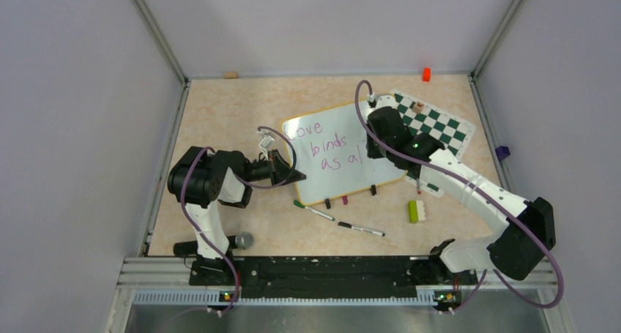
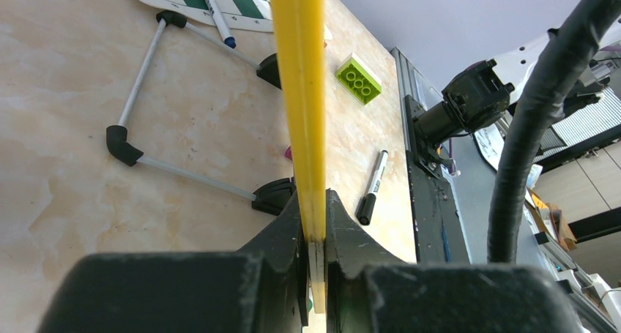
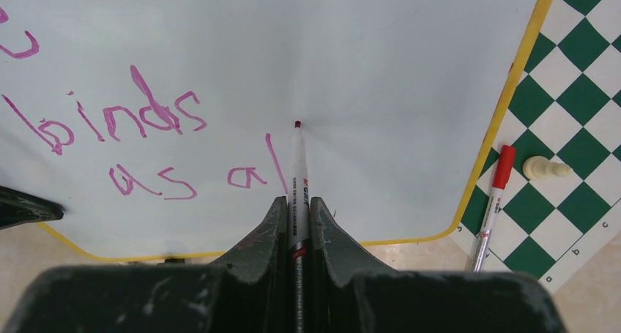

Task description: Write a sentence on the whiteboard

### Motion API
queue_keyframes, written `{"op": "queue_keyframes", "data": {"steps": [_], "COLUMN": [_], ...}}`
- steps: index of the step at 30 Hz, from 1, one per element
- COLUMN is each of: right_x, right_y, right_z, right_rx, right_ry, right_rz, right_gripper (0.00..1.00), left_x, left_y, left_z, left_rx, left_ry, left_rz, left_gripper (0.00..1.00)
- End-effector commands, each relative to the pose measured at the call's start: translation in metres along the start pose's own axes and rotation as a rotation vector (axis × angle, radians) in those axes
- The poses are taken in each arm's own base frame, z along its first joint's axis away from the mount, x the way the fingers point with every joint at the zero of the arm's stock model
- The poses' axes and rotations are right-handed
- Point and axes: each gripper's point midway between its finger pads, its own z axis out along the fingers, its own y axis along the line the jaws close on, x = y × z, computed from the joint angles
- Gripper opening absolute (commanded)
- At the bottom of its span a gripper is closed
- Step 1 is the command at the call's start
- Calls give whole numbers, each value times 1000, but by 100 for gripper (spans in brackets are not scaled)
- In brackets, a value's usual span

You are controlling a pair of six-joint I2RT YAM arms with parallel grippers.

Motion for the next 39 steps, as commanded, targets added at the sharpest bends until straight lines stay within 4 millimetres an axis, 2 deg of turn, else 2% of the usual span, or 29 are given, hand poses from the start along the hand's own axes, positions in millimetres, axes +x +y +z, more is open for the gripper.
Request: {"op": "queue_keyframes", "data": {"steps": [1, 13, 18, 23, 30, 31, 32, 37, 39], "right_x": [-10, 37, 49, 44, 8, 6, 4, 7, 6], "right_y": [-4, -10, -12, -10, -5, -7, -9, -12, -12], "right_z": [2, -6, -7, -12, -41, -44, -47, -53, -55], "right_rx": [2, -29, -30, -38, -93, -90, -85, -84, -89], "right_ry": [-45, 55, 79, 72, -32, -42, -50, -50, -53], "right_rz": [19, 25, 33, 37, 74, 77, 79, 87, 92], "right_gripper": [0, 0, 0, 0, 0, 0, 0, 0, 0], "left_x": [22, 21, 21, 21, 20, 19, 18, 16, 17], "left_y": [-15, -17, -17, -17, -18, -18, -18, -23, -24], "left_z": [1, 1, 1, 1, 1, 1, 1, 1, 0], "left_rx": [106, 107, 107, 108, 101, 100, 98, 105, 113], "left_ry": [86, 85, 86, 86, 78, 77, 74, 74, 81], "left_rz": [97, 99, 99, 100, 102, 102, 102, 115, 111], "left_gripper": [0, 0, 0, 0, 0, 3, 14, 39, 53]}}
